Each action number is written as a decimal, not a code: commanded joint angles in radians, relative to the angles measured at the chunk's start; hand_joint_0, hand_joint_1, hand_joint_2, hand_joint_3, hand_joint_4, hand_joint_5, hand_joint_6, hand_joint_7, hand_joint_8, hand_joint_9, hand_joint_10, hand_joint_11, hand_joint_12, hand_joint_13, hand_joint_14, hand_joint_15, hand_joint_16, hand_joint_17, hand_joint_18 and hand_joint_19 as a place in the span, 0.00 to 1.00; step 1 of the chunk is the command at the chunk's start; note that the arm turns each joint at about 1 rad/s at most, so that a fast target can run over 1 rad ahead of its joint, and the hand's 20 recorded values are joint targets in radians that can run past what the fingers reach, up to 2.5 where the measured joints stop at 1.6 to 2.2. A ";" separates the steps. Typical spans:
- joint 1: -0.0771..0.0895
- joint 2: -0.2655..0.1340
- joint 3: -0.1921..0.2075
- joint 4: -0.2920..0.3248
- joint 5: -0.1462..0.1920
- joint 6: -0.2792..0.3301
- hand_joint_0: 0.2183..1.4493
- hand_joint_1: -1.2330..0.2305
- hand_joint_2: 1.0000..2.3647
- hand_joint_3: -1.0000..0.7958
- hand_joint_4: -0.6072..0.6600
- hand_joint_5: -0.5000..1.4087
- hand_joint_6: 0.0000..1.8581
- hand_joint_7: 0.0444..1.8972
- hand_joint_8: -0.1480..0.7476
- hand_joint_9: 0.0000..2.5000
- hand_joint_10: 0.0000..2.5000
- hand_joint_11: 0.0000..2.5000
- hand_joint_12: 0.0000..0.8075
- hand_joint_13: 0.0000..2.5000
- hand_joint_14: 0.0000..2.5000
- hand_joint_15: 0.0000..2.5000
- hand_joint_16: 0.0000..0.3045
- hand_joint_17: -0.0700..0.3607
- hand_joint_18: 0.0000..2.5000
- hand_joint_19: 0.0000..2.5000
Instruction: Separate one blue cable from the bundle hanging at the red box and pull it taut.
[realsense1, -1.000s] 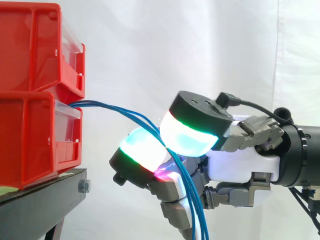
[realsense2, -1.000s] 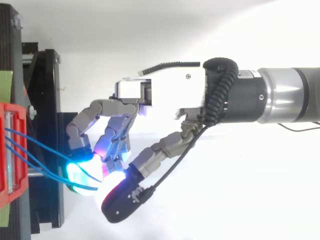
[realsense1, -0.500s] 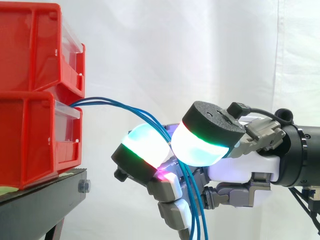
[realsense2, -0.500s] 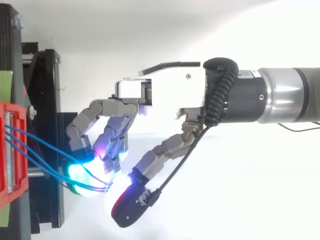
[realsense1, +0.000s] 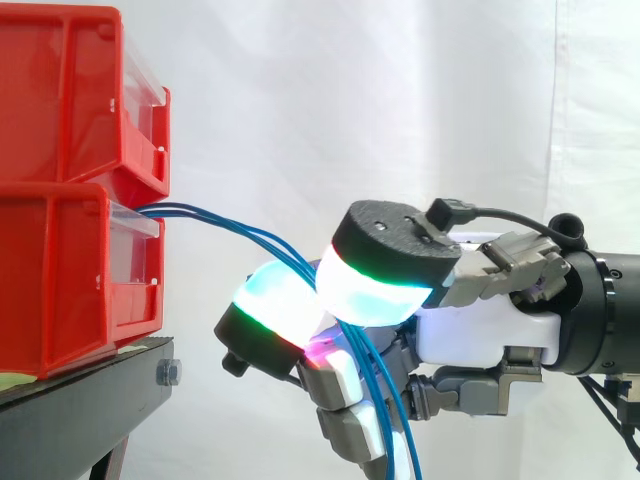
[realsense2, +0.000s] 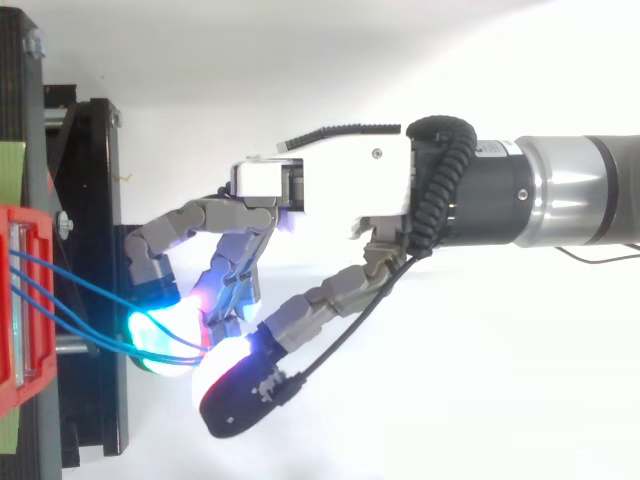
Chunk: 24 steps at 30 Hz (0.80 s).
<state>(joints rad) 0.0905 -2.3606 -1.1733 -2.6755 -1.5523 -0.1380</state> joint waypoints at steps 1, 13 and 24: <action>0.000 0.001 0.000 0.002 0.001 0.000 0.36 0.32 0.01 0.46 0.65 0.22 0.27 0.68 0.52 0.40 0.01 0.32 0.47 0.42 0.01 0.29 0.15 0.40 0.42 0.30; 0.000 0.001 -0.002 0.003 0.001 0.002 0.35 0.38 0.01 0.41 0.65 0.22 0.27 0.67 0.53 0.40 0.01 0.32 0.47 0.43 0.01 0.29 0.15 0.40 0.43 0.31; -0.003 0.000 -0.002 0.000 0.000 0.002 0.32 0.41 0.01 0.38 0.64 0.21 0.27 0.66 0.53 0.40 0.01 0.32 0.48 0.42 0.01 0.29 0.15 0.41 0.42 0.32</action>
<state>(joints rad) 0.0887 -2.3601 -1.1761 -2.6735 -1.5515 -0.1367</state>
